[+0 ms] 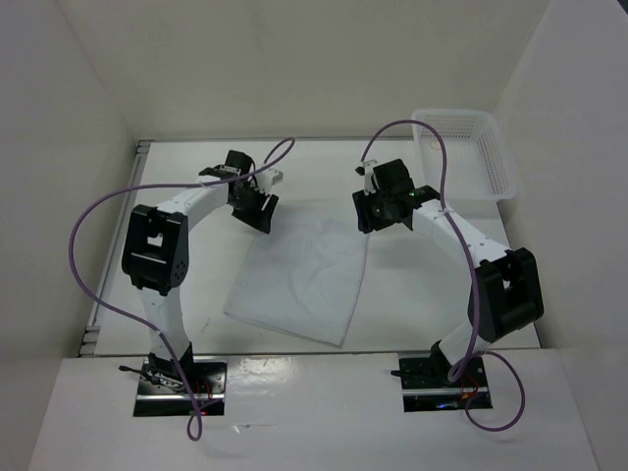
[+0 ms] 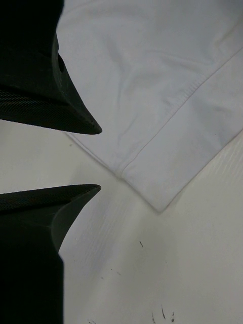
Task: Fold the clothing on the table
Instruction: Flatten the skirt out
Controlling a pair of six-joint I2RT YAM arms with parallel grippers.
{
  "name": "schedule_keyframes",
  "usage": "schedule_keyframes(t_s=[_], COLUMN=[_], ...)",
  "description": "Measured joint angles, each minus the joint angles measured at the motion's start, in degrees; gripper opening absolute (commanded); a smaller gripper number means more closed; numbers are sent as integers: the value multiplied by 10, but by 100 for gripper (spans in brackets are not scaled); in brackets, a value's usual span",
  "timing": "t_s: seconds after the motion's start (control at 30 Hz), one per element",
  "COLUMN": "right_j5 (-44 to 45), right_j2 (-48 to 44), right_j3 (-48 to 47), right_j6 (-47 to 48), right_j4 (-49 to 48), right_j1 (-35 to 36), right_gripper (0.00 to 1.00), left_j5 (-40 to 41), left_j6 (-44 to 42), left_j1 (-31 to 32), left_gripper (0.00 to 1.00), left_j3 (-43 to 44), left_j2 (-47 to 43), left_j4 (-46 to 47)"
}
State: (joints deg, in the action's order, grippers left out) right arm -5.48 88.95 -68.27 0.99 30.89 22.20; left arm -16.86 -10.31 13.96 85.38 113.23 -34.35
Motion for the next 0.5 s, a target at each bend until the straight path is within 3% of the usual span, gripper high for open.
schedule_keyframes(t_s=[0.27, 0.37, 0.5], right_j5=[-4, -5, -6], right_j2=[0, 0, 0], right_j3=[2, 2, 5], right_j6=[2, 2, 4], right_j4=[0, 0, 0], right_j1=[0, 0, 0], right_gripper=[49, 49, 49], left_j5=[13, 19, 25], left_j6=[-3, -3, 0], left_j1=[10, 17, 22], left_gripper=[66, 61, 25], left_j3=[-54, -55, -53], left_j2=[-4, 3, 10], left_j4=[-2, 0, 1])
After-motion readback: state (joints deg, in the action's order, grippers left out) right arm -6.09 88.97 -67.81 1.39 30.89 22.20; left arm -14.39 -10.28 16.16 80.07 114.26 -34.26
